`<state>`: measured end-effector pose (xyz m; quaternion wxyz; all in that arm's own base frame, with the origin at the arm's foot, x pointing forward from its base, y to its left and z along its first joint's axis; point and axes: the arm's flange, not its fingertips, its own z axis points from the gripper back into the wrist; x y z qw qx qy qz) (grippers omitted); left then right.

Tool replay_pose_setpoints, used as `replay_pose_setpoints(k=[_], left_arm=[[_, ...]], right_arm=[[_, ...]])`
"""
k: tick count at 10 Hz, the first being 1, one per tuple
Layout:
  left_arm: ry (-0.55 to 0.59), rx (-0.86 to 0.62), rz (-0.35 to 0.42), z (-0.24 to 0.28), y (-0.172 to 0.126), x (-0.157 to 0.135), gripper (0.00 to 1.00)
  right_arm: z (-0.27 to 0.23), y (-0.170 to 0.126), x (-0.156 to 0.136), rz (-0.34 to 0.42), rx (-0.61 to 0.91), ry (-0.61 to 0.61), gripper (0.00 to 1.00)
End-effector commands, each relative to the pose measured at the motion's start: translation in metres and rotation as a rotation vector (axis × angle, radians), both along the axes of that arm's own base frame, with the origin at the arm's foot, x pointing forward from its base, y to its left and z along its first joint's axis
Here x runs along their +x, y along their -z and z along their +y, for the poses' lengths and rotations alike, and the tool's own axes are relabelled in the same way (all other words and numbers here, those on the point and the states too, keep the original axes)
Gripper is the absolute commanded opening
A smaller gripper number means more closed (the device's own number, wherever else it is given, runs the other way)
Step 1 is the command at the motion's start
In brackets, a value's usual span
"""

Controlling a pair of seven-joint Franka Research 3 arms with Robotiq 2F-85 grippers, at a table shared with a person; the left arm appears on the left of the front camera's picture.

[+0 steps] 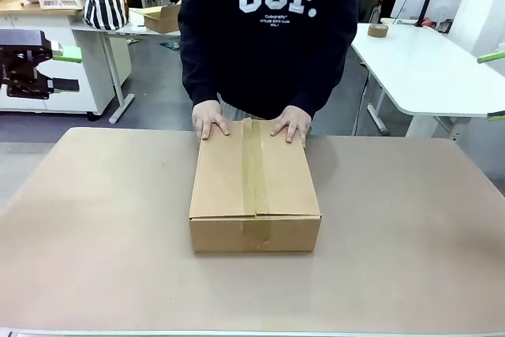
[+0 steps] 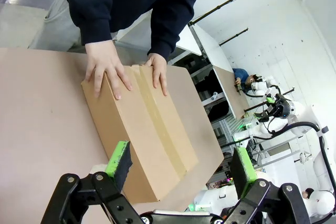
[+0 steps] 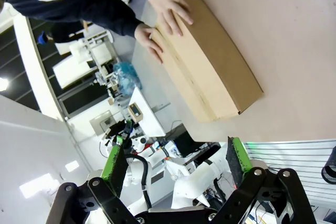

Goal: Pack the gift set into the box.
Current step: Press and hold the closed box until the human finishes sealing it.

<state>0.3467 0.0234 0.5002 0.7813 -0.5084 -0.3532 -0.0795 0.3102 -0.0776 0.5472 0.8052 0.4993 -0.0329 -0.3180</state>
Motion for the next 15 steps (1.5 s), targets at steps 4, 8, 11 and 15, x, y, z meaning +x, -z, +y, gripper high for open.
replay_pose_setpoints(k=[4, 8, 11, 15], left_arm=[[-0.004, -0.02, -0.009, -0.002, 0.001, 0.0, 1.0], [0.167, 0.062, -0.268, -0.071, -0.016, 0.038, 1.0], [0.286, 0.133, -0.591, -0.147, -0.01, 0.044, 1.0], [0.344, 0.151, -0.542, -0.167, -0.021, 0.034, 1.0]], right_arm=[[-0.001, -0.001, 0.001, -0.013, 0.018, -0.008, 1.0], [0.09, -0.019, 0.063, -0.546, -0.134, -0.132, 1.0], [0.193, 0.014, 0.056, -0.845, -0.108, -0.578, 1.0], [0.217, 0.003, 0.041, -0.739, -0.169, -0.567, 1.0]])
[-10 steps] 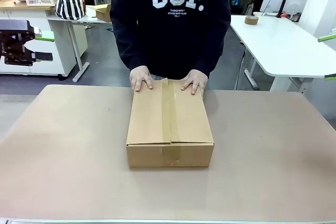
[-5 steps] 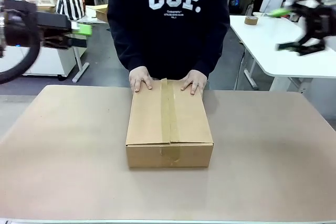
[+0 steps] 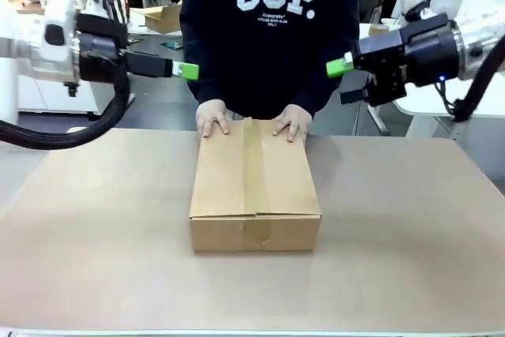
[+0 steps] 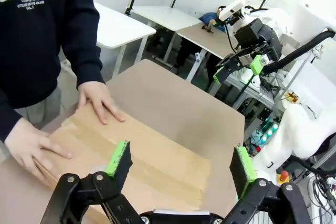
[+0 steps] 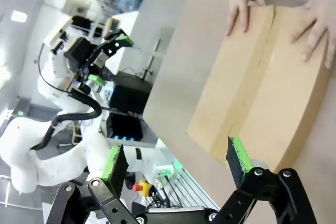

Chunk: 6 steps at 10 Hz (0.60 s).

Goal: Pack the gift set into the box.
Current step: Press and hold the closed box until the human finishes sealing it.

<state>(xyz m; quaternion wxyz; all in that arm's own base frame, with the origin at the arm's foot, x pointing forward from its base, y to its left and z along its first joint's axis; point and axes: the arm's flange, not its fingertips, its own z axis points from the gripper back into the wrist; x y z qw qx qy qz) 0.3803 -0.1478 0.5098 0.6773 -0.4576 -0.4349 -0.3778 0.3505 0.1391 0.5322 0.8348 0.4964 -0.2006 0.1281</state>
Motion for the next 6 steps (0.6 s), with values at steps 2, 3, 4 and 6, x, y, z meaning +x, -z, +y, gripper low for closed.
replay_pose_setpoints(k=[2, 3, 4, 6], left_arm=[[0.053, 0.138, -0.198, -0.035, 0.027, 0.019, 1.0], [0.173, 0.223, -0.291, -0.052, 0.052, 0.033, 1.0], [0.246, 0.156, -0.296, -0.059, 0.075, 0.038, 1.0], [0.264, 0.102, -0.273, -0.059, 0.094, 0.041, 1.0]], right_arm=[[0.031, 0.02, 0.034, -0.317, -0.083, -0.185, 1.0], [0.051, 0.046, 0.058, -0.554, -0.081, -0.293, 1.0], [0.066, 0.075, 0.081, -0.692, -0.093, -0.274, 1.0], [0.097, 0.131, 0.094, -0.756, -0.283, -0.348, 1.0]])
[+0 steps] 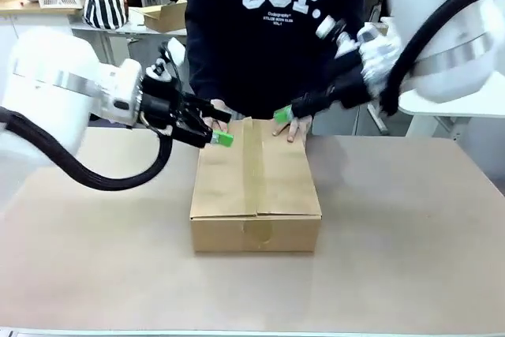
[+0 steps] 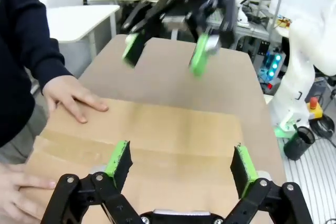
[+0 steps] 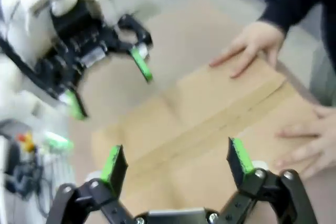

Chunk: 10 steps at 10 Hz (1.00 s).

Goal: Pack the gift set into the box.
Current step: Press and hold the closed box until the human finishes sealing it.

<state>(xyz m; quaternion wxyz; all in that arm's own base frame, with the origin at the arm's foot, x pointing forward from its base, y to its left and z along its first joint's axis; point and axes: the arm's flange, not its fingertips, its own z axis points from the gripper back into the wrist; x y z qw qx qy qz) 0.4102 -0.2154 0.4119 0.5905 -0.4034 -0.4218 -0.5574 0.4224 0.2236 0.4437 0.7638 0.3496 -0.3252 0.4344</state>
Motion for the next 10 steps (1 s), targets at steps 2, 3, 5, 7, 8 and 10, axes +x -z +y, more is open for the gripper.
replay_pose_setpoints(k=[2, 3, 5, 7, 8, 10], left_arm=[[-0.031, -0.079, 0.057, 0.012, 0.011, 0.017, 1.0], [-0.153, -0.086, 0.263, 0.026, 0.012, 0.023, 1.0], [-0.058, -0.049, 0.123, 0.021, 0.022, 0.02, 1.0], [0.139, 0.014, 0.05, 0.003, 0.039, 0.027, 1.0], [0.176, 0.02, 0.009, 0.004, 0.047, 0.029, 1.0], [0.207, -0.004, -0.036, 0.007, 0.058, 0.034, 1.0]], right_arm=[[0.016, 0.085, 0.023, -0.09, -0.118, -0.01, 1.0], [0.01, 0.036, 0.01, -0.067, -0.054, -0.044, 1.0], [0.012, 0.08, 0.018, -0.062, -0.112, -0.06, 1.0], [0.008, 0.081, 0.015, -0.09, 0.082, -0.355, 1.0], [0.001, 0.089, 0.014, -0.118, 0.146, -0.472, 1.0], [-0.015, 0.094, 0.012, -0.164, 0.236, -0.558, 1.0]])
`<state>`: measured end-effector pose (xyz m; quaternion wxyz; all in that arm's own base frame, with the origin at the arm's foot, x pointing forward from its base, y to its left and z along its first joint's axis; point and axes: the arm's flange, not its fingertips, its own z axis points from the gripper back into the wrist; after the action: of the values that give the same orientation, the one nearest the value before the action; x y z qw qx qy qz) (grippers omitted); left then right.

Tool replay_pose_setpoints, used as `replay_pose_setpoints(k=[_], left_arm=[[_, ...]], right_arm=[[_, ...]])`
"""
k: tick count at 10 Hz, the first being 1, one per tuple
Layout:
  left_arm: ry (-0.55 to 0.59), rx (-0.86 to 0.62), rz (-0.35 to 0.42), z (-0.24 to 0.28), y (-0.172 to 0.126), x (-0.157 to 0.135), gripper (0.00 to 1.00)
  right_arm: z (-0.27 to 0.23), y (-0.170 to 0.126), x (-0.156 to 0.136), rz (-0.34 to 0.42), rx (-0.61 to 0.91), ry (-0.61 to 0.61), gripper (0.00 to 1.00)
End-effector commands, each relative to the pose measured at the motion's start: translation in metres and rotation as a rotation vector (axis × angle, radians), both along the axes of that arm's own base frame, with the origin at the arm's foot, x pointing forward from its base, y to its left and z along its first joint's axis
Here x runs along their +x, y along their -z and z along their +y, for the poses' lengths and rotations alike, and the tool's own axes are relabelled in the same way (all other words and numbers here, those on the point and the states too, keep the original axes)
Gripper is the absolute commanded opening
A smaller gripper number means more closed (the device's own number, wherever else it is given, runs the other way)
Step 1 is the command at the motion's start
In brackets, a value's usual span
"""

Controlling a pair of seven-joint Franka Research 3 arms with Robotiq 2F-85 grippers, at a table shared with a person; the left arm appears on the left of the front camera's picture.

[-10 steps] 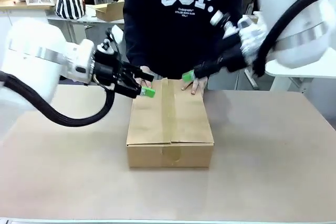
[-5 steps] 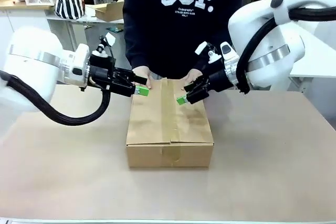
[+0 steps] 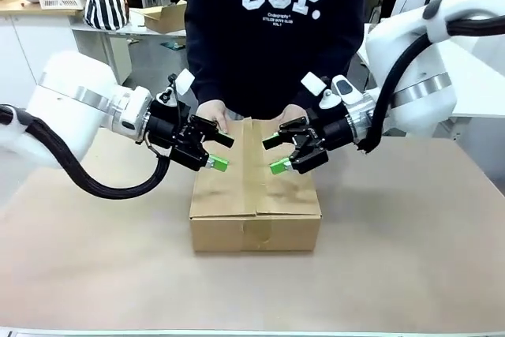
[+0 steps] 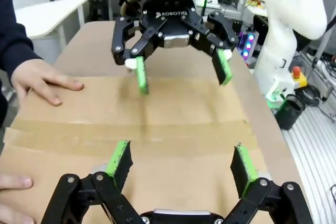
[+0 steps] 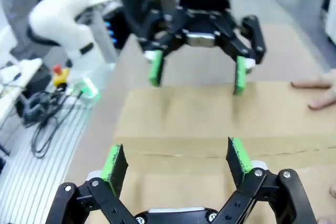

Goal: Pack the gift set into the box.
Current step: Press and hold the closed box until the human finishes sealing it.

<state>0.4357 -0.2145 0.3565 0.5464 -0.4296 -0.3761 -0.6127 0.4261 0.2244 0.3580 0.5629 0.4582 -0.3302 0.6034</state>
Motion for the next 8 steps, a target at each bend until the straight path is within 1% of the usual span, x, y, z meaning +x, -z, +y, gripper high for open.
replay_pose_setpoints(k=[1, 2, 3, 4, 5, 6, 7, 8], left_arm=[[0.029, -0.036, -0.049, 0.004, 0.01, 0.011, 1.0], [0.032, -0.038, -0.07, 0.0, 0.02, 0.012, 1.0], [0.028, -0.064, -0.072, 0.0, 0.028, 0.011, 1.0], [0.019, -0.032, -0.111, 0.0, 0.035, 0.009, 1.0], [0.025, -0.007, -0.143, 0.002, 0.04, 0.006, 1.0], [0.022, -0.013, -0.104, 0.005, 0.043, 0.002, 1.0], [0.012, -0.005, -0.065, 0.011, 0.045, -0.002, 1.0], [-0.006, -0.002, -0.046, 0.015, 0.047, -0.003, 1.0]], right_arm=[[-0.015, 0.017, 0.008, -0.041, -0.044, -0.052, 1.0], [-0.011, 0.03, 0.006, -0.092, -0.084, -0.035, 1.0], [-0.01, 0.042, 0.006, -0.047, -0.114, -0.009, 1.0], [-0.012, 0.049, 0.005, -0.026, -0.124, 0.045, 1.0], [-0.015, 0.05, 0.005, -0.048, -0.13, 0.104, 1.0], [-0.02, 0.048, 0.004, -0.095, -0.104, 0.162, 1.0], [-0.023, 0.047, 0.004, -0.105, -0.09, 0.173, 1.0], [-0.026, 0.05, 0.006, -0.098, -0.095, 0.173, 1.0]])
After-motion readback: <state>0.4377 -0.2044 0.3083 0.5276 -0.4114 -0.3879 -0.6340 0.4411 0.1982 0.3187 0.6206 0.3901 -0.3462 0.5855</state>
